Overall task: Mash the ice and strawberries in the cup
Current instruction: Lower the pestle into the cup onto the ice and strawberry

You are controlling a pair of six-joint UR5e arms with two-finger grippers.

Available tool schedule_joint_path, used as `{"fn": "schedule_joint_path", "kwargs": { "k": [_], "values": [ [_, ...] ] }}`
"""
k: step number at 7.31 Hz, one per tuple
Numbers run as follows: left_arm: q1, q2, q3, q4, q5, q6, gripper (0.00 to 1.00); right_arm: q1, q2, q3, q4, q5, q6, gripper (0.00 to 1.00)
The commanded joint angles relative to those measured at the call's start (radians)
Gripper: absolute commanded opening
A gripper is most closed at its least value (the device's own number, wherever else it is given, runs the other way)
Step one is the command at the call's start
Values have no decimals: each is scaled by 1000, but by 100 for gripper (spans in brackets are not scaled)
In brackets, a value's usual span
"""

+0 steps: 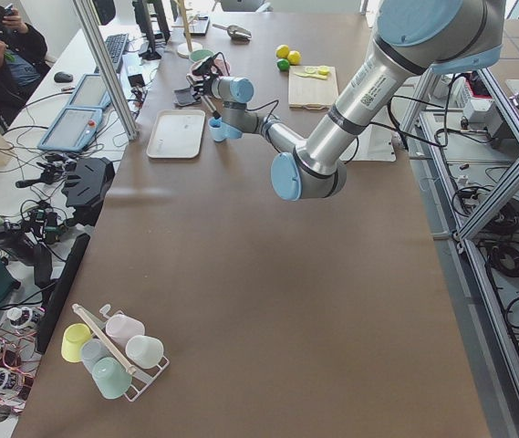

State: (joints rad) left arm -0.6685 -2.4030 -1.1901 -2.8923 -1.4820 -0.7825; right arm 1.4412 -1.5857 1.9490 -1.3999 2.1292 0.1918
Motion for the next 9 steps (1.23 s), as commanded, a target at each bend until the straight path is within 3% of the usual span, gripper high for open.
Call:
{"fn": "schedule_joint_path", "kwargs": {
  "k": [1,9],
  "values": [
    [1,-2,17,2,0,0,0,1,-14,10,1,0,0,100],
    [35,-21,63,4,28,0,0,11,-63,50,2,-18,0,100]
  ]
}}
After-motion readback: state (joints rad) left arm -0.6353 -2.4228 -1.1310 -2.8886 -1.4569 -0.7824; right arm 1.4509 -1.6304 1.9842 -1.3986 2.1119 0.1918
